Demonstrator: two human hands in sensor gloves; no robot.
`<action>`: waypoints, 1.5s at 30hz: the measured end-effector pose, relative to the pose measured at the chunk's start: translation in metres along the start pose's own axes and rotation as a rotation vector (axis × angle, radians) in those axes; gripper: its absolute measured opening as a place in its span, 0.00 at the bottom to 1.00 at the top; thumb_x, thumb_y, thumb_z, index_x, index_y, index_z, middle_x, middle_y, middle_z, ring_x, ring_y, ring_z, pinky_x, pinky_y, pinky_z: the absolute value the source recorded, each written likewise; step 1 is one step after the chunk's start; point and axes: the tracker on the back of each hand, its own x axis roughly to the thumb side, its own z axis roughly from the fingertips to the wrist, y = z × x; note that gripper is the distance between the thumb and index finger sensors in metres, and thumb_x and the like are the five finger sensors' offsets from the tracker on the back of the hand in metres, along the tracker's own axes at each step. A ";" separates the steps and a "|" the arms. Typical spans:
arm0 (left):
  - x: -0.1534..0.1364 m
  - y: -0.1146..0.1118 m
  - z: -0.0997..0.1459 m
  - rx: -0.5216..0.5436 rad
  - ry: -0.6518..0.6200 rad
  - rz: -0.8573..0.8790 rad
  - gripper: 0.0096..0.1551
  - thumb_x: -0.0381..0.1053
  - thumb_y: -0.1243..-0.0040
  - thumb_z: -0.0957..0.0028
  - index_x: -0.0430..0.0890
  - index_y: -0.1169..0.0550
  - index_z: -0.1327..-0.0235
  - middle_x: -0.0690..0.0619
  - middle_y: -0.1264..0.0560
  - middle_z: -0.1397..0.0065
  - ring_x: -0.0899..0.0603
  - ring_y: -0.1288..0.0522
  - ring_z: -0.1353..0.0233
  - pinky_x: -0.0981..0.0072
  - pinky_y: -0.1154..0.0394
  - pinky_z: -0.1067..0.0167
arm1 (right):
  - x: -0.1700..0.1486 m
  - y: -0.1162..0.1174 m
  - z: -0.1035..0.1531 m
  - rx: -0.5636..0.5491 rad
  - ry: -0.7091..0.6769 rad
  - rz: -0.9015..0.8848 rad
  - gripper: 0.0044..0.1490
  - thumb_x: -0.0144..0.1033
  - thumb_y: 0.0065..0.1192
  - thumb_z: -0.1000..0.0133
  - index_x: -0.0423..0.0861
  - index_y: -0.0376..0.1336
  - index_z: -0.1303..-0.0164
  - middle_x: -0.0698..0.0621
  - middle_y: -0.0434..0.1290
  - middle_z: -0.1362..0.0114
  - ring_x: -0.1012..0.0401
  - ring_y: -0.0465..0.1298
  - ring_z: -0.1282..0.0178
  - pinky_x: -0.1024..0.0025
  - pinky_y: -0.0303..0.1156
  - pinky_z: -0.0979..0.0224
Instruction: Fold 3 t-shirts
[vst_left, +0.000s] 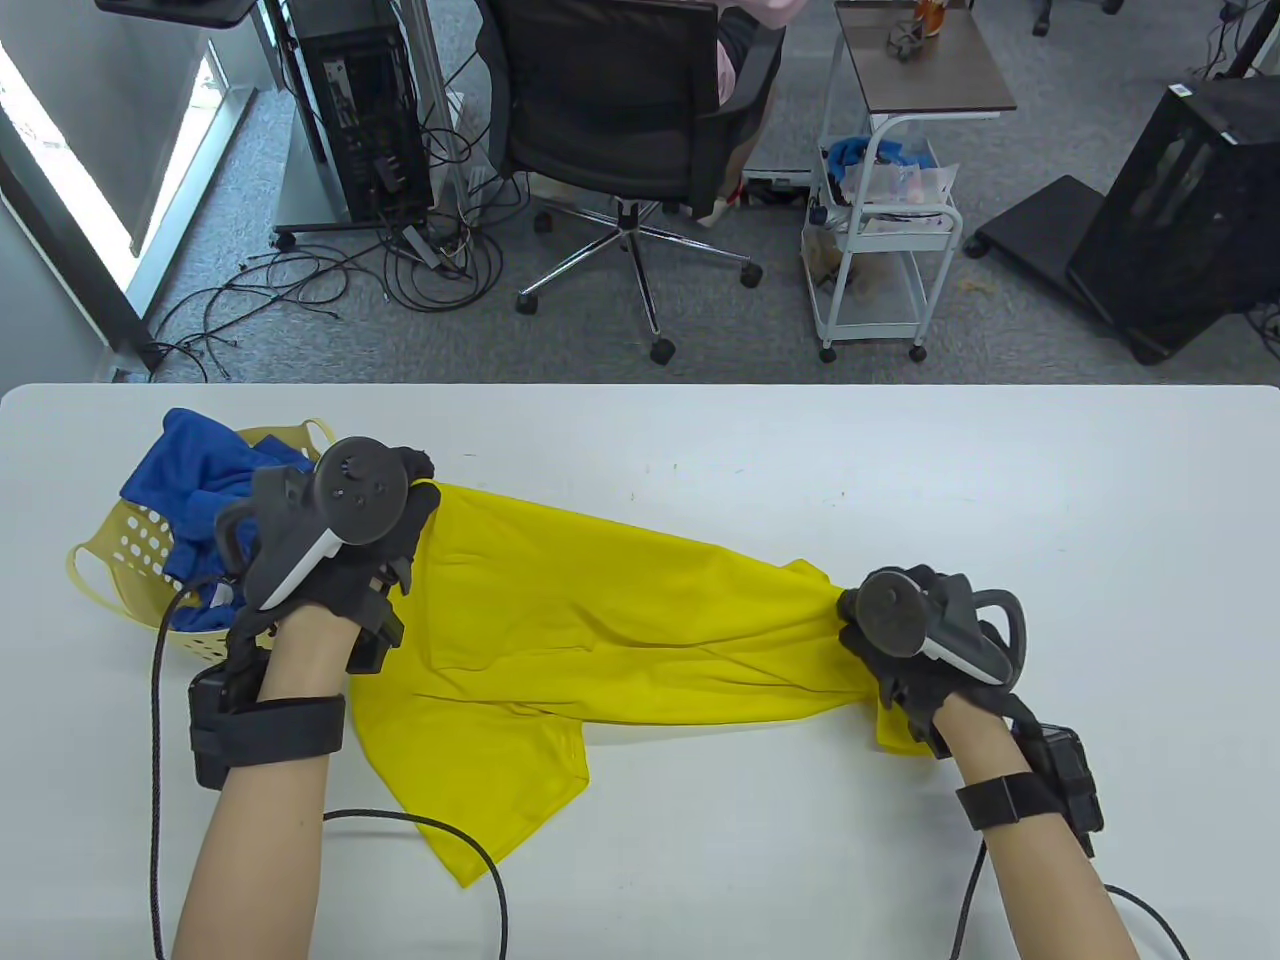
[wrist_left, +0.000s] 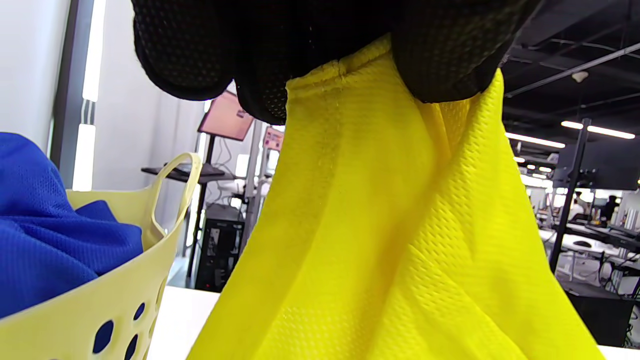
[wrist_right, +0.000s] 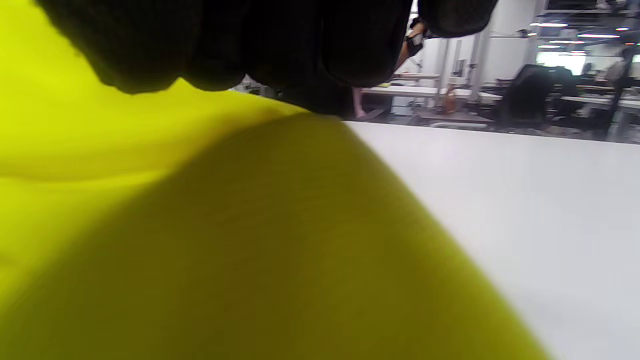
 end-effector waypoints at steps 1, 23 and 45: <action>-0.001 -0.001 0.001 -0.001 0.001 0.000 0.22 0.59 0.37 0.53 0.57 0.20 0.46 0.55 0.20 0.43 0.45 0.23 0.38 0.54 0.22 0.41 | 0.008 0.003 0.003 0.003 -0.031 0.029 0.24 0.47 0.70 0.55 0.56 0.71 0.49 0.53 0.72 0.35 0.47 0.71 0.32 0.38 0.59 0.26; -0.017 -0.018 0.005 -0.043 0.020 0.016 0.22 0.58 0.38 0.53 0.57 0.21 0.45 0.55 0.20 0.42 0.45 0.23 0.38 0.54 0.22 0.41 | 0.027 0.044 -0.014 0.159 0.055 0.132 0.26 0.47 0.69 0.55 0.55 0.70 0.47 0.51 0.73 0.35 0.46 0.71 0.31 0.35 0.57 0.25; -0.019 -0.011 0.025 -0.076 0.020 -0.012 0.22 0.56 0.39 0.53 0.55 0.20 0.45 0.54 0.19 0.44 0.45 0.22 0.41 0.56 0.21 0.43 | -0.016 0.003 0.017 0.045 0.111 -0.181 0.24 0.43 0.61 0.51 0.49 0.71 0.47 0.49 0.76 0.43 0.50 0.76 0.42 0.43 0.66 0.31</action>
